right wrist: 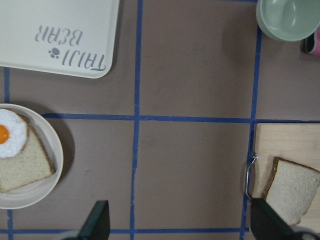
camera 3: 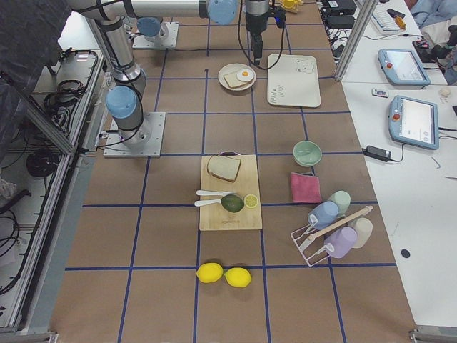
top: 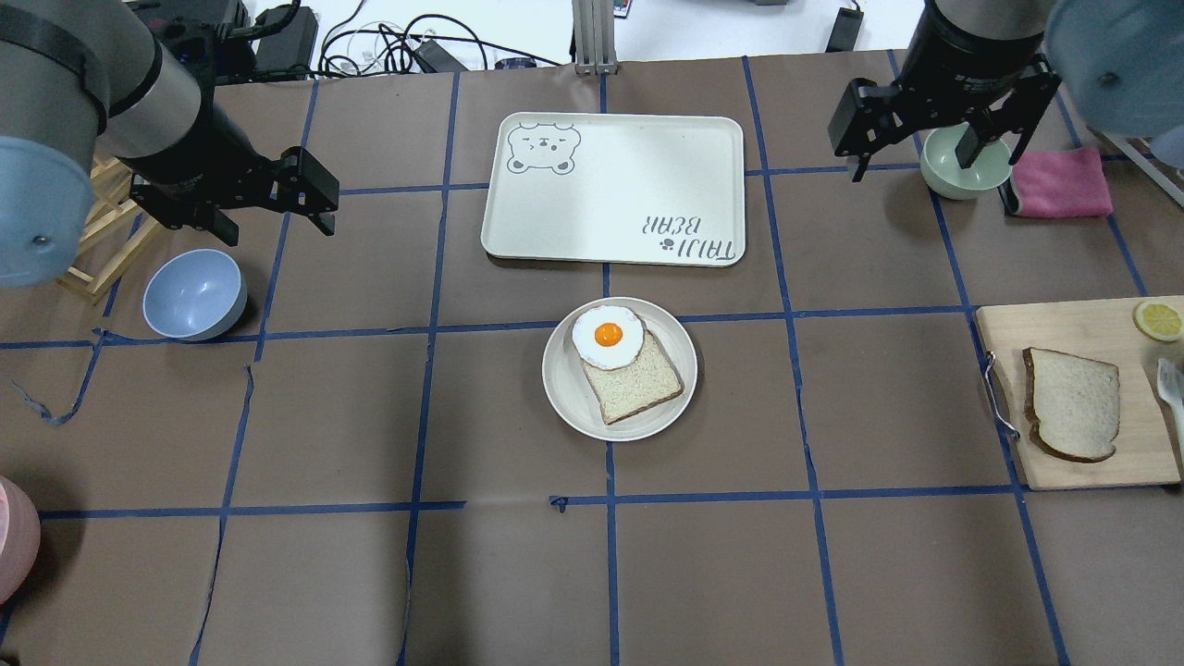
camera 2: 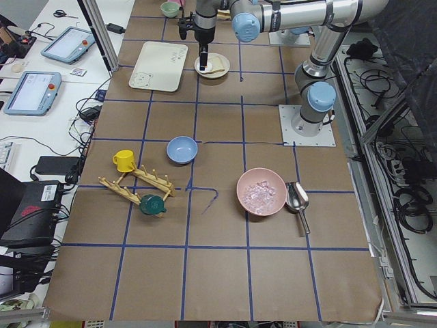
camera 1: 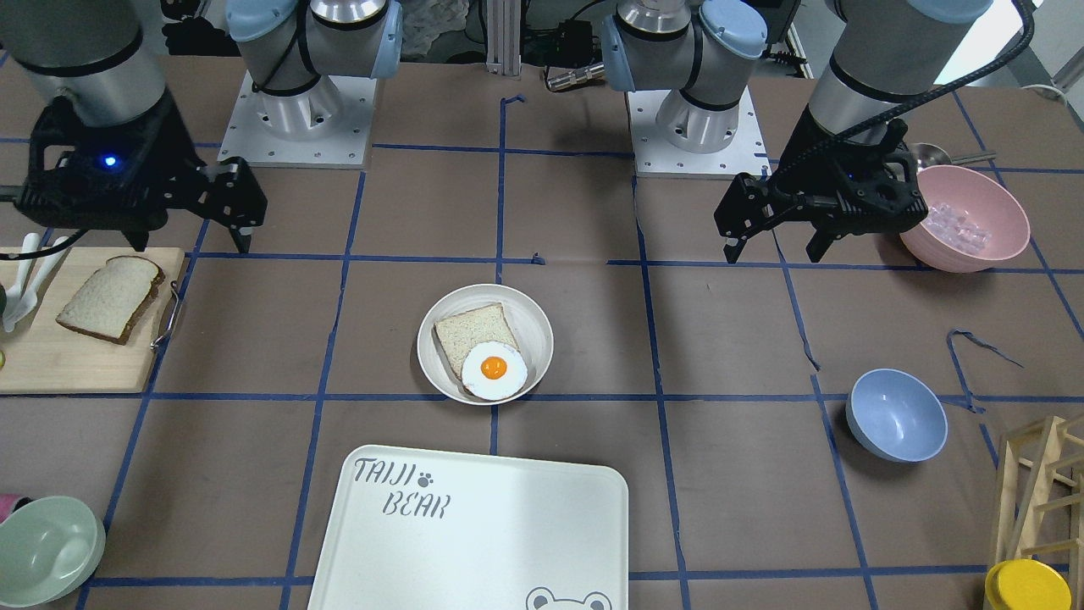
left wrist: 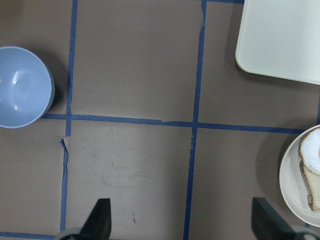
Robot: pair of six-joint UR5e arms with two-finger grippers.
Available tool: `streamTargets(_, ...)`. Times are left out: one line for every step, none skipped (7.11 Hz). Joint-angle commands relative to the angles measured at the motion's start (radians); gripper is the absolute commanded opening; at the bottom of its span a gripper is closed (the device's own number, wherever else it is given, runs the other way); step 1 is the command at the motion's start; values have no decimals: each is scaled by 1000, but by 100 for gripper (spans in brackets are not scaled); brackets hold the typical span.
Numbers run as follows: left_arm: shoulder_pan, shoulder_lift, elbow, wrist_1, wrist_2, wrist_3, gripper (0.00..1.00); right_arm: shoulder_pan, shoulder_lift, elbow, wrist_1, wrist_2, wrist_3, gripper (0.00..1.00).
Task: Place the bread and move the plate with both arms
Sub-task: 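Lower the right gripper and grasp the bread slice on the cutting board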
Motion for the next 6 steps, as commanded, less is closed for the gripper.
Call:
streamTargets(-5,6,0,0,3,33,100,-193,0,196,-58,-26,-99,87)
streamTargets(-6,8,-1,-1,3,33,100,-241,15,282,-206,-72,-100,87)
streamTargets(-6,9,-1,-3,1,33,100,-254,41,377,-375,-144,-101,83)
streamTargets(-8,9,-3,-3,3,33,100,-272,53,469,-460,-200,-96,71)
streamTargets(-8,9,-3,-5,3,33,100,-310,55,551,-555,-230,-88,68)
streamTargets(-8,11,-3,-6,3,33,100,-335,84,592,-626,-229,-90,68)
